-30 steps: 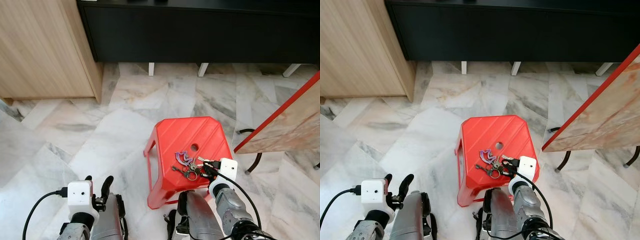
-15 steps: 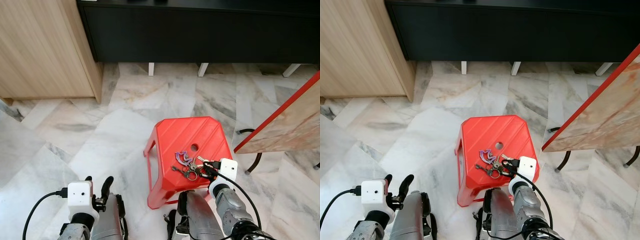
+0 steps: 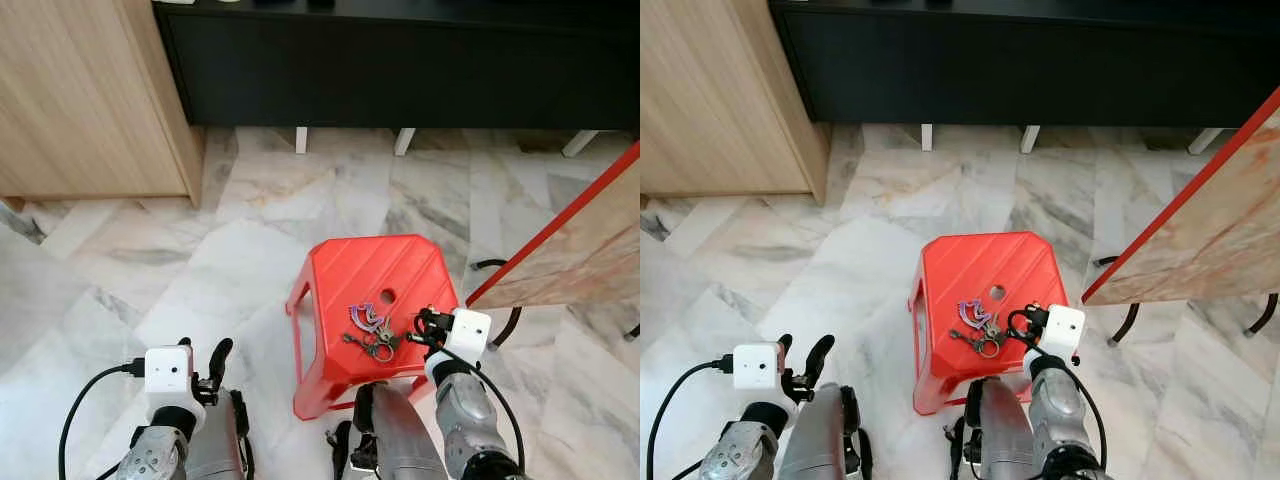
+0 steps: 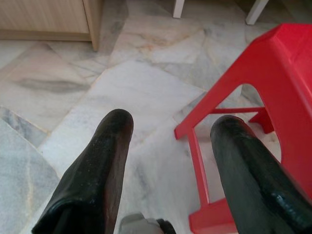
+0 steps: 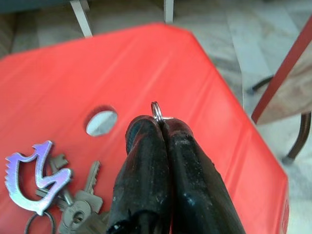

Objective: Hang keys on a hook

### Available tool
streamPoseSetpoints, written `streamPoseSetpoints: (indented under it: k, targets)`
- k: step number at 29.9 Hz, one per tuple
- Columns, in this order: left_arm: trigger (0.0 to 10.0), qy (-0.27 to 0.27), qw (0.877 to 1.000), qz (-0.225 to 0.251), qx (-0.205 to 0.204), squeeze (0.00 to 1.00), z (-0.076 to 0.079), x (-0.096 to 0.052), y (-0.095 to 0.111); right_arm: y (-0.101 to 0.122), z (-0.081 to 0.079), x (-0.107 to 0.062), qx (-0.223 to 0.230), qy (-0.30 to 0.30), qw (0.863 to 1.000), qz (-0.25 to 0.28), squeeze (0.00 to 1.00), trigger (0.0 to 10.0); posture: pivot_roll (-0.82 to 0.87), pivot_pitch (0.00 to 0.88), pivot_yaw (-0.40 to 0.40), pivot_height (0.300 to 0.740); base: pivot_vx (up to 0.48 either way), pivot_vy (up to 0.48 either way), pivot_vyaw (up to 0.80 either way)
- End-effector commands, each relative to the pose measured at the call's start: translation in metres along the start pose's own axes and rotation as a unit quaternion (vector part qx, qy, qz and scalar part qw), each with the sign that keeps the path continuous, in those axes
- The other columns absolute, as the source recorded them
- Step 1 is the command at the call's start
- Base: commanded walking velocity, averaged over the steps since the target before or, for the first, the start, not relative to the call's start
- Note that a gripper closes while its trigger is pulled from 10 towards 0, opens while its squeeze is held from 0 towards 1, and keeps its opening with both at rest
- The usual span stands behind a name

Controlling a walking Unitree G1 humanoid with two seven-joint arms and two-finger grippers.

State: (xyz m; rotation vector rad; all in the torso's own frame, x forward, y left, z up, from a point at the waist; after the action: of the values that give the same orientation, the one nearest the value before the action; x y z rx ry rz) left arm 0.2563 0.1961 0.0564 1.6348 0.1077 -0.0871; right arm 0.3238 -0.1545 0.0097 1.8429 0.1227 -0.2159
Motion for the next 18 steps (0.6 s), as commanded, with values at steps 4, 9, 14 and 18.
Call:
streamPoseSetpoints:
  k: [4, 9, 14, 18]
  targets:
    - [10.0, 0.004, 1.000, -0.009, 0.004, 0.00, 0.001, 0.004, -0.008, 0.004, 0.000, -0.006, -0.033, 0.015, 0.999, 0.024, 0.00, 10.0, 0.07, 0.170, -0.140, 0.616, 0.000, 0.000, 0.00]
    - [10.0, 0.006, 1.000, -0.001, 0.001, 0.00, 0.003, 0.018, -0.007, 0.023, -0.010, -0.004, -0.054, 0.042, 0.995, 0.069, 0.00, 10.0, 0.05, 0.122, -0.135, 0.616, 0.000, 0.000, 0.00]
    - [10.0, 0.003, 1.000, 0.008, -0.002, 0.00, 0.006, 0.030, -0.003, 0.035, -0.008, 0.000, -0.048, 0.031, 0.994, 0.089, 0.00, 10.0, 0.04, 0.085, -0.130, 0.616, 0.000, 0.000, 0.00]
    - [10.0, 0.006, 1.000, 0.013, -0.002, 0.00, 0.005, 0.035, -0.004, 0.037, -0.003, -0.002, -0.051, 0.014, 0.994, 0.095, 0.00, 10.0, 0.05, 0.044, -0.131, 0.640, 0.000, 0.000, 0.00]
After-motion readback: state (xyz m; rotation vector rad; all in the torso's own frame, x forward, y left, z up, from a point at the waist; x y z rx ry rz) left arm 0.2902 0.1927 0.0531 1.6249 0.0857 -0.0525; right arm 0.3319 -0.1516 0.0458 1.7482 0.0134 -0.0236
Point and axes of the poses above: a point about 5 cm out from each wrist's last joint towards the gripper, its own x axis pointing out of the wrist towards the gripper, its own y axis along the axis of the wrist's last joint, z = x × y, the point moved 3 cm from there along x, pointing out of the wrist towards the gripper, and after that the axes turned 4 degrees about x, right-handed, at the moved point
